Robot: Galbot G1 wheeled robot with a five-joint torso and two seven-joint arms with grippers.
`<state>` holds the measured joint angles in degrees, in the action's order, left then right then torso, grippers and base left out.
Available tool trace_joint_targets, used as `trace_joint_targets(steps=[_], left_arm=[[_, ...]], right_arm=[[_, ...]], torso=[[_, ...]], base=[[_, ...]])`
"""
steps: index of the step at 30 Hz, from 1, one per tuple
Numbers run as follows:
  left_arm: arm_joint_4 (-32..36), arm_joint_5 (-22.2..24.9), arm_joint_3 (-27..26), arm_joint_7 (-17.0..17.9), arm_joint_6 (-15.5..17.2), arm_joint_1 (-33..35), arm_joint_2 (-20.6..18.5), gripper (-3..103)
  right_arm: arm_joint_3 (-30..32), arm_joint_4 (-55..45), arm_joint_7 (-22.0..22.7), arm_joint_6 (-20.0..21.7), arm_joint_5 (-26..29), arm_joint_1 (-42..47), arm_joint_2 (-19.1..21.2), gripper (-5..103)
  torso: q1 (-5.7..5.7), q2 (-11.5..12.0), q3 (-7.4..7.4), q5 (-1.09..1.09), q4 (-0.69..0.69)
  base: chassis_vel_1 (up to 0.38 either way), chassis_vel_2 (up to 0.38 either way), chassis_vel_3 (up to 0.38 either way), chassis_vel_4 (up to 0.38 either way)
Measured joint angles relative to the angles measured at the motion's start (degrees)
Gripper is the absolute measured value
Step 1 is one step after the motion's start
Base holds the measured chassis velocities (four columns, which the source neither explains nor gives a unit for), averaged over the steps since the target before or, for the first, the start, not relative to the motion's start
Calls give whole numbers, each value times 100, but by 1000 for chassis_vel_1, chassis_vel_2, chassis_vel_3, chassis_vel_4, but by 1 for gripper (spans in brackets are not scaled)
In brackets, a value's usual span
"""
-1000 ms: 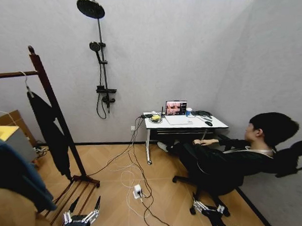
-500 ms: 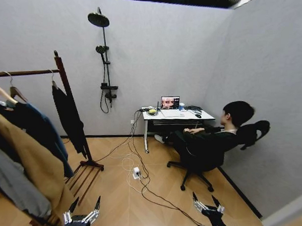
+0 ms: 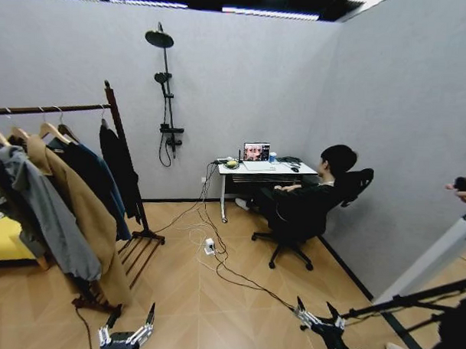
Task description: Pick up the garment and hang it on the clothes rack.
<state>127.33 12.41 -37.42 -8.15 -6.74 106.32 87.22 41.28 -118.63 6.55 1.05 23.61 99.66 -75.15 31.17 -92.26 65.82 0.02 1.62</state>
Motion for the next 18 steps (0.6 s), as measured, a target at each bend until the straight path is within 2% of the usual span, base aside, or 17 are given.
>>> trace_joint_targets(steps=[2, 5, 8, 12, 13, 14, 18], left_arm=[[0, 0, 1, 0, 0, 0, 1, 100], [0, 0, 2, -2, 0, 0, 1, 100], [0, 0, 0, 1, 0, 0, 0, 100], [0, 0, 0, 2, 0, 0, 1, 100], [-1, 0, 1, -1, 0, 0, 0, 100], [0, 0, -1, 1, 0, 1, 1, 100], [0, 0, 1, 0, 0, 1, 1, 100]], right_arm=[[0, 0, 0, 0, 0, 0, 0, 100], [0, 0, 0, 0, 0, 0, 0, 100], [1, -1, 0, 0, 0, 0, 0, 100], [-1, 0, 0, 0, 0, 0, 0, 100], [1, -1, 0, 0, 0, 2, 0, 100], [-1, -1, 0, 0, 0, 4, 0, 100], [0, 0, 0, 0, 0, 6, 0, 100]], torso=[[-3, -2, -2, -4, 1], [0, 0, 0, 2, 0], [-3, -2, -2, -6, 0], [-2, -1, -1, 1, 0], [-5, -4, -3, -7, 2], [-8, -5, -4, -2, -2], [-8, -6, -4, -1, 2]], base=[[352, -361, -337, 344], [364, -341, -359, 356], [356, -352, -353, 348], [356, -355, -349, 367], [331, -276, -292, 299], [293, -276, -255, 221], [170, -117, -214, 165]])
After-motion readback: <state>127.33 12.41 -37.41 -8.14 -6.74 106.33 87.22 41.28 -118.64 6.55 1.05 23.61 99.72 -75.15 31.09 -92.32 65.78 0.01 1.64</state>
